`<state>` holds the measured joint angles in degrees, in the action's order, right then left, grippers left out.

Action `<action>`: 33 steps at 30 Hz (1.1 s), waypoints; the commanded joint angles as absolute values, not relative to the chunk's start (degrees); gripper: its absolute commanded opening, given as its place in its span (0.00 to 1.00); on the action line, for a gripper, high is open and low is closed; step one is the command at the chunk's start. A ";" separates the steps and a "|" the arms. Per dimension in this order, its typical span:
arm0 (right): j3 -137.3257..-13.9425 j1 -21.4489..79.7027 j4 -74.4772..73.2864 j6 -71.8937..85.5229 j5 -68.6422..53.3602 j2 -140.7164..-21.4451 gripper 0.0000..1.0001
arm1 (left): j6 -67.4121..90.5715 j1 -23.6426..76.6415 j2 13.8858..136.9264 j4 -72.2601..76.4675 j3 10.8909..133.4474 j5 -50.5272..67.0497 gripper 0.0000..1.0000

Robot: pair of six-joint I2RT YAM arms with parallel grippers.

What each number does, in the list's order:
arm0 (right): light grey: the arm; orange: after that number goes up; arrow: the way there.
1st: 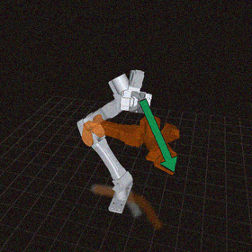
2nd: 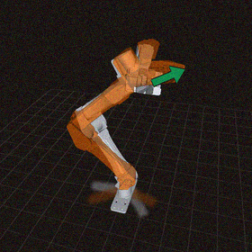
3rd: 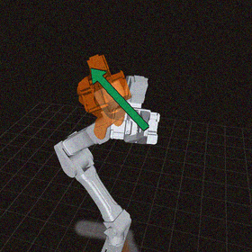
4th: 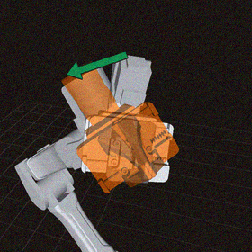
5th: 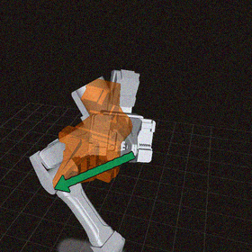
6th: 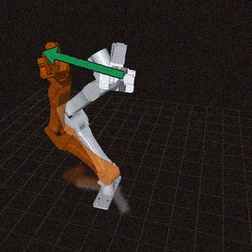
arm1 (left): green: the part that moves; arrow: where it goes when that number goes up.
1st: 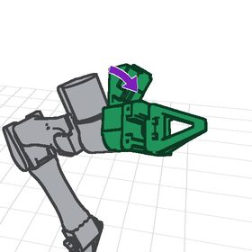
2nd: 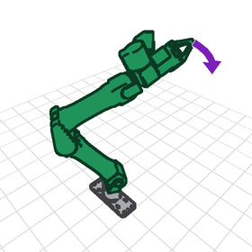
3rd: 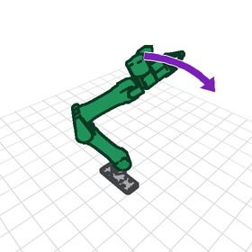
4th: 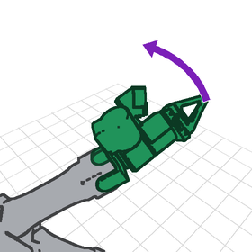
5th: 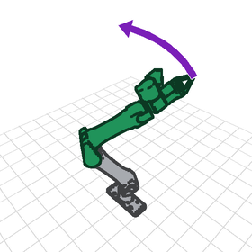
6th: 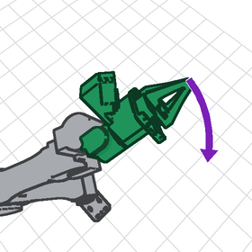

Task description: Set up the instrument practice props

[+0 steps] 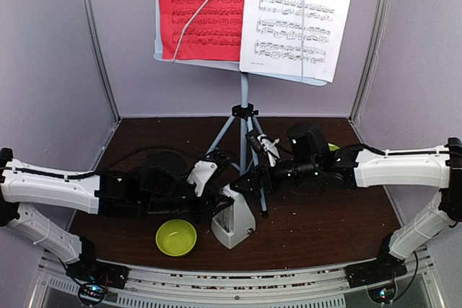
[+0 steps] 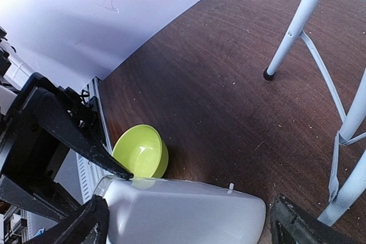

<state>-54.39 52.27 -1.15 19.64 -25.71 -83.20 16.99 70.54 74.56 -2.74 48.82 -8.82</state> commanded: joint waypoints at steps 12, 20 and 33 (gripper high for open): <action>-47.34 51.58 -14.11 17.40 -17.09 -85.61 0.98 | 17.84 71.72 66.79 -3.75 43.63 -8.47 0.03; -49.45 51.66 -13.72 17.75 -18.53 -84.55 0.98 | 19.63 70.37 62.03 -7.31 46.63 -13.48 0.00; -50.95 52.21 -12.92 18.24 -19.31 -85.25 0.98 | 26.70 45.87 59.48 -35.44 57.94 -13.09 0.00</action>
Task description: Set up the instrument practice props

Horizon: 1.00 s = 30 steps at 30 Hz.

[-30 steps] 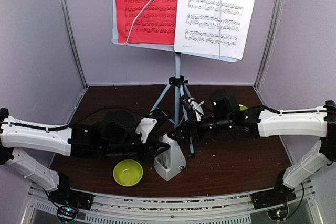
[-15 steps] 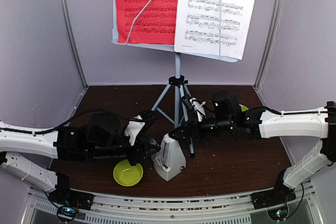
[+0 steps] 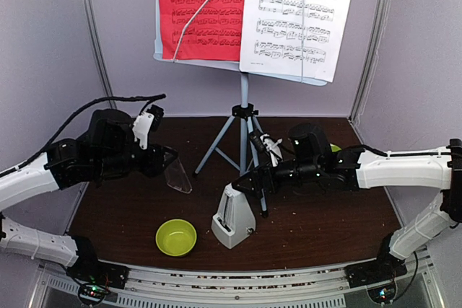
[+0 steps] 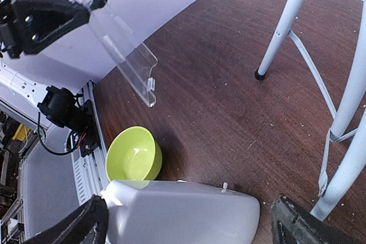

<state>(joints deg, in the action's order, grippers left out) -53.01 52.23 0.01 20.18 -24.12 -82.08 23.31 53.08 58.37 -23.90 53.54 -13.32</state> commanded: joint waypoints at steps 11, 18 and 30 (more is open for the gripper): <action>-51.82 52.52 -13.57 18.47 -18.82 -85.12 0.99 | 23.69 28.34 74.93 -55.90 70.76 -9.25 0.02; -52.25 52.56 -13.79 18.41 -18.50 -85.34 1.00 | 24.03 27.09 83.44 -51.15 71.91 -2.13 0.11; -52.37 52.58 -13.65 19.15 -17.36 -85.03 1.00 | 25.40 27.04 89.61 -45.99 71.05 -2.78 0.72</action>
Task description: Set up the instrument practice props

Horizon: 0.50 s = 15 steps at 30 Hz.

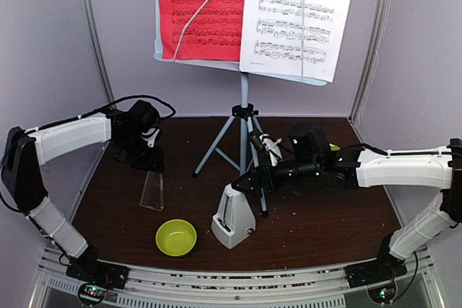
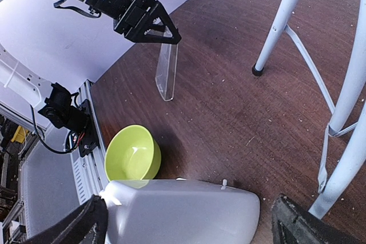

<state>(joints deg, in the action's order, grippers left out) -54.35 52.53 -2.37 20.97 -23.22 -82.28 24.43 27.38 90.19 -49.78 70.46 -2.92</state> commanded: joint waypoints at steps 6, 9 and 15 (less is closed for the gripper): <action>-52.48 52.56 -13.59 19.25 -17.36 -85.10 1.00 | 25.19 26.99 87.80 -44.80 71.44 -4.71 0.98; -52.63 52.58 -13.51 19.25 -17.40 -85.19 1.00 | 24.96 27.00 86.38 -44.33 71.18 -5.16 0.98; -52.67 52.59 -13.47 19.33 -17.62 -85.14 1.00 | 24.45 27.03 80.20 -40.60 67.89 -5.33 0.98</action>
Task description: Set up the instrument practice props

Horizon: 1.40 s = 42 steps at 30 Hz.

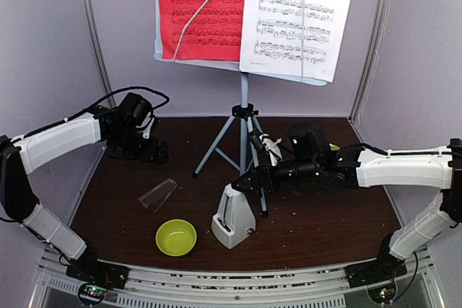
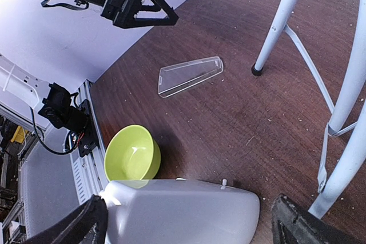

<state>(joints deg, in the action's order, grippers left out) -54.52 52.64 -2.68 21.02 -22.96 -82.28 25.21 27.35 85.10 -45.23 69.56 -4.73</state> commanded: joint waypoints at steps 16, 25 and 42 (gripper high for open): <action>-54.28 52.78 -13.57 19.68 -18.44 -85.13 0.99 | 20.11 37.12 54.87 -15.58 43.83 2.97 0.98; -55.23 52.91 -14.06 19.45 -18.54 -85.69 0.98 | 23.24 51.54 53.06 -9.89 39.46 -7.04 0.89; -56.51 53.18 -15.51 18.54 -18.02 -86.63 0.98 | 22.26 67.54 70.33 -5.15 47.81 -13.44 0.67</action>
